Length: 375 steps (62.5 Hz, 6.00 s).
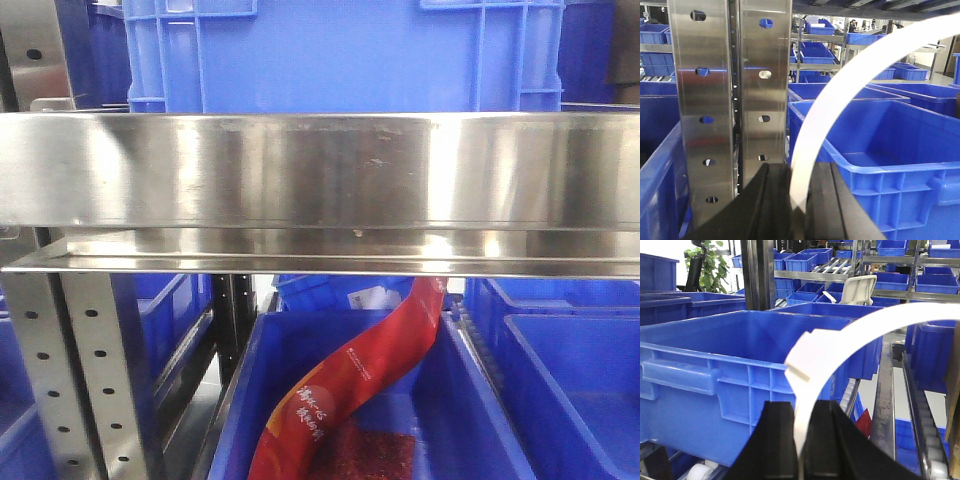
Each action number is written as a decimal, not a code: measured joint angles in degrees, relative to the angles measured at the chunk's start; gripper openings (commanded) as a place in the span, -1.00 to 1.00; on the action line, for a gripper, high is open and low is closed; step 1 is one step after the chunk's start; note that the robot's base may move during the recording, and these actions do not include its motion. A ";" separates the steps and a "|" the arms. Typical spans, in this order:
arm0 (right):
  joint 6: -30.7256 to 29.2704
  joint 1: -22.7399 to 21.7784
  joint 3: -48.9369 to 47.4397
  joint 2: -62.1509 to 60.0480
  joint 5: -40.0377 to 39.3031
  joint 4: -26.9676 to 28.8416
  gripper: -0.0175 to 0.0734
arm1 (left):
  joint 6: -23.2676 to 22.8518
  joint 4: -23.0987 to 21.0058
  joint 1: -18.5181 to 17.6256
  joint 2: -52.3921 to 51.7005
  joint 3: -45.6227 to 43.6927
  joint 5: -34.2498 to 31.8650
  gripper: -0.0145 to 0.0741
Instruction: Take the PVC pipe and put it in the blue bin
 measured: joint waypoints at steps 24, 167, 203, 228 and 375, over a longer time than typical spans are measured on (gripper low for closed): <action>0.00 0.00 0.00 0.00 -0.03 0.00 -0.99 | 0.00 0.00 0.00 0.00 0.00 -0.41 -0.92; -21.54 0.00 -72.72 66.58 36.82 29.04 0.08 | 0.09 -2.09 -10.66 62.06 -64.15 19.89 -0.19; -21.54 0.00 -72.72 65.14 39.16 29.04 -0.98 | 0.13 -2.24 -10.76 58.39 -64.15 20.36 -0.70; -21.54 0.00 -70.98 58.46 43.66 30.47 -0.98 | -0.21 -3.74 -11.12 50.45 -63.18 36.03 -0.92; -18.08 -22.41 26.28 -26.43 -2.67 20.08 -0.98 | -0.43 -4.95 -12.15 6.81 -1.47 -4.26 -0.92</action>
